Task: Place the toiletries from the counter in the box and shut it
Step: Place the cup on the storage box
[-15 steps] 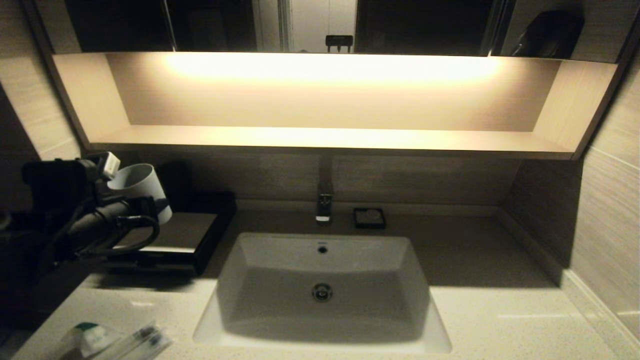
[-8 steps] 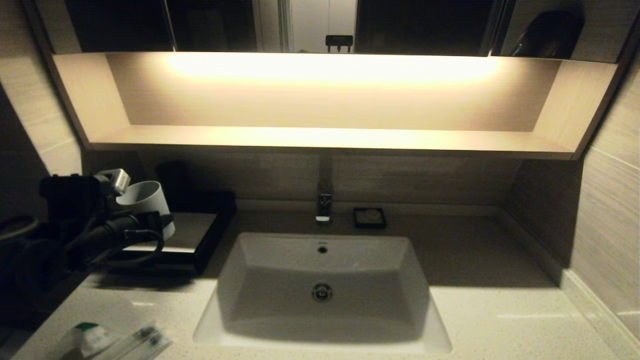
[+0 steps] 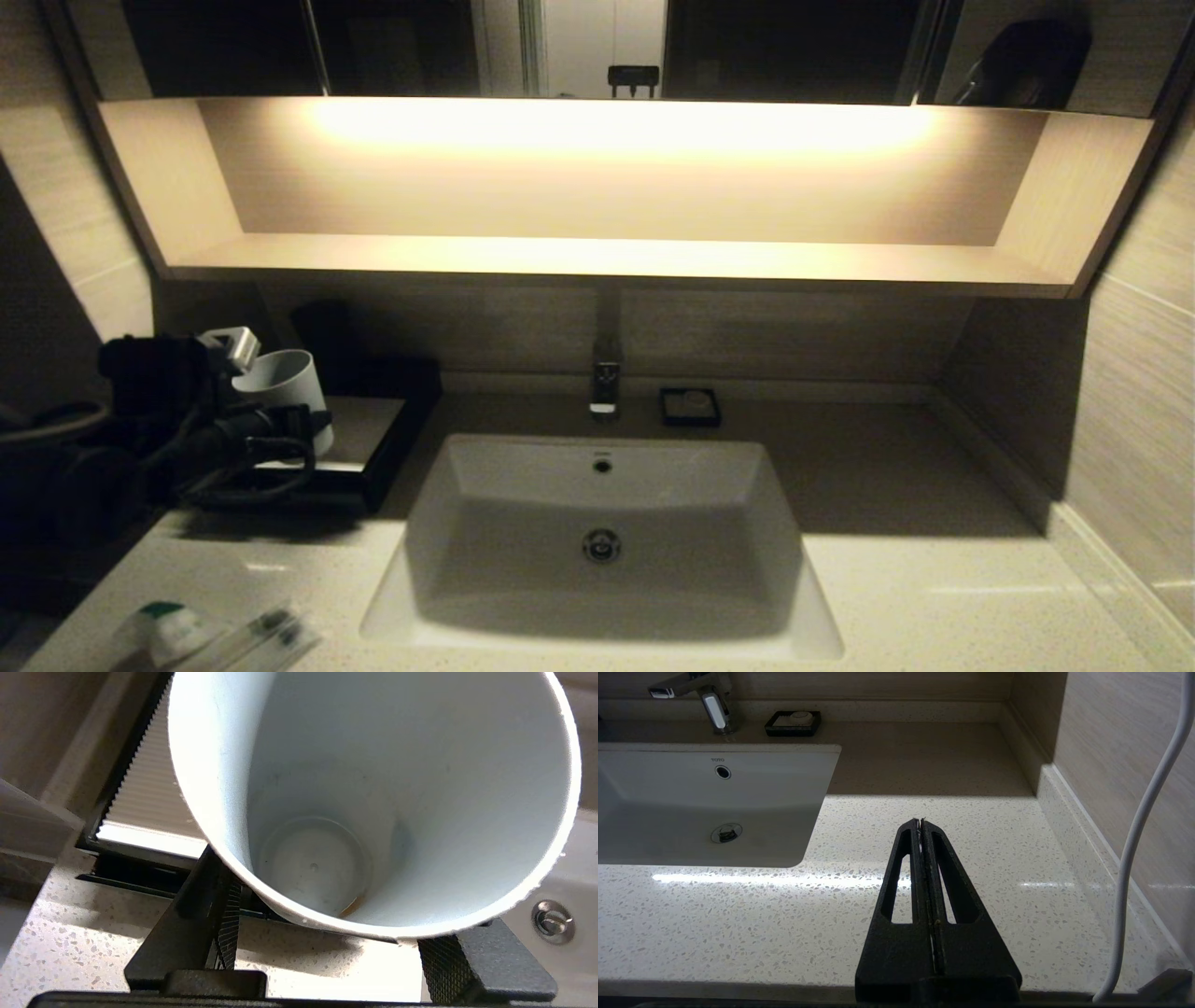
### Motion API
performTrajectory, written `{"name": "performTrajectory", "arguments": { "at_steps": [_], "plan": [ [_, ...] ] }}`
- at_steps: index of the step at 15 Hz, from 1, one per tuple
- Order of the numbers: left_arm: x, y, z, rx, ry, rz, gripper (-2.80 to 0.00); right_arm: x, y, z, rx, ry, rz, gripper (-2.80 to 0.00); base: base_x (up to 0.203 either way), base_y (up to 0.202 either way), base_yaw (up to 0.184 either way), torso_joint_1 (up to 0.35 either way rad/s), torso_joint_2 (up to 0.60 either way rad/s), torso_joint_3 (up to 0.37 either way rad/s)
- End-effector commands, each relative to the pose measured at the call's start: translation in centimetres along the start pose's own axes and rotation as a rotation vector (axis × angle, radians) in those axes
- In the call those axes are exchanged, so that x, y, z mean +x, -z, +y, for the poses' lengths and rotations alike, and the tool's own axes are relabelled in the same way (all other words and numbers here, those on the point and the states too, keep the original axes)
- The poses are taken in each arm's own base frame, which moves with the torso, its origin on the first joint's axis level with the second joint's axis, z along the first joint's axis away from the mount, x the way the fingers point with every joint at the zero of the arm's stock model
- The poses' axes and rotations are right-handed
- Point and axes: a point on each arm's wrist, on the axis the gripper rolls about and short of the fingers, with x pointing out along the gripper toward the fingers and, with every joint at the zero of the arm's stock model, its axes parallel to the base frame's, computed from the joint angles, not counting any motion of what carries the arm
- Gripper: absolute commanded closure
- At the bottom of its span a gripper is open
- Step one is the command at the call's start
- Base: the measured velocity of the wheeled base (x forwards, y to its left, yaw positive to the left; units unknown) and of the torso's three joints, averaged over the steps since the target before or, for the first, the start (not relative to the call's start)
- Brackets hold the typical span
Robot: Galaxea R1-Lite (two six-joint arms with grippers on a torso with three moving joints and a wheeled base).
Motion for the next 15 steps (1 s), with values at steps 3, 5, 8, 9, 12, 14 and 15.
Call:
{"name": "performTrajectory", "arguments": {
  "at_steps": [3, 5, 8, 9, 12, 14, 15],
  "plan": [
    [0.7, 0.2, 0.0, -0.001, -0.001, 0.01, 0.0, 0.0, 0.0, 0.0, 0.0, 0.0, 0.0, 0.0, 0.0, 0.0, 0.0, 0.0, 0.0, 0.0],
    [1.0, 0.2, 0.0, -0.001, 0.001, 0.013, 0.0, 0.0, 0.0, 0.0, 0.0, 0.0, 0.0, 0.0, 0.0, 0.0, 0.0, 0.0, 0.0, 0.0],
    [1.1, 0.1, -0.1, 0.004, 0.001, 0.009, 0.0, 0.0, 0.0, 0.0, 0.0, 0.0, 0.0, 0.0, 0.0, 0.0, 0.0, 0.0, 0.0, 0.0],
    [1.1, 0.1, -0.1, 0.005, 0.001, 0.007, 0.0, 0.0, 0.0, 0.0, 0.0, -0.001, 0.0, 0.0, 0.0, 0.0, 0.0, 0.0, 0.0, 0.0],
    [1.7, 0.5, -0.1, 0.011, 0.0, 0.025, 0.0, 0.0, 0.0, 0.0, 0.0, 0.0, 0.0, 0.0, 0.0, 0.0, 0.0, 0.0, 0.0, 0.0],
    [2.0, 0.8, 0.0, 0.025, -0.004, 0.039, 0.0, 0.0, 0.0, 0.0, 0.0, 0.0, 0.0, 0.0, 0.0, 0.0, 0.0, 0.0, 0.0, 0.0],
    [2.1, 0.9, 0.0, 0.023, -0.002, 0.041, 0.0, 0.0, 0.0, 0.0, 0.0, 0.0, 0.0, 0.0, 0.0, 0.0, 0.0, 0.0, 0.0, 0.0]
  ]
}}
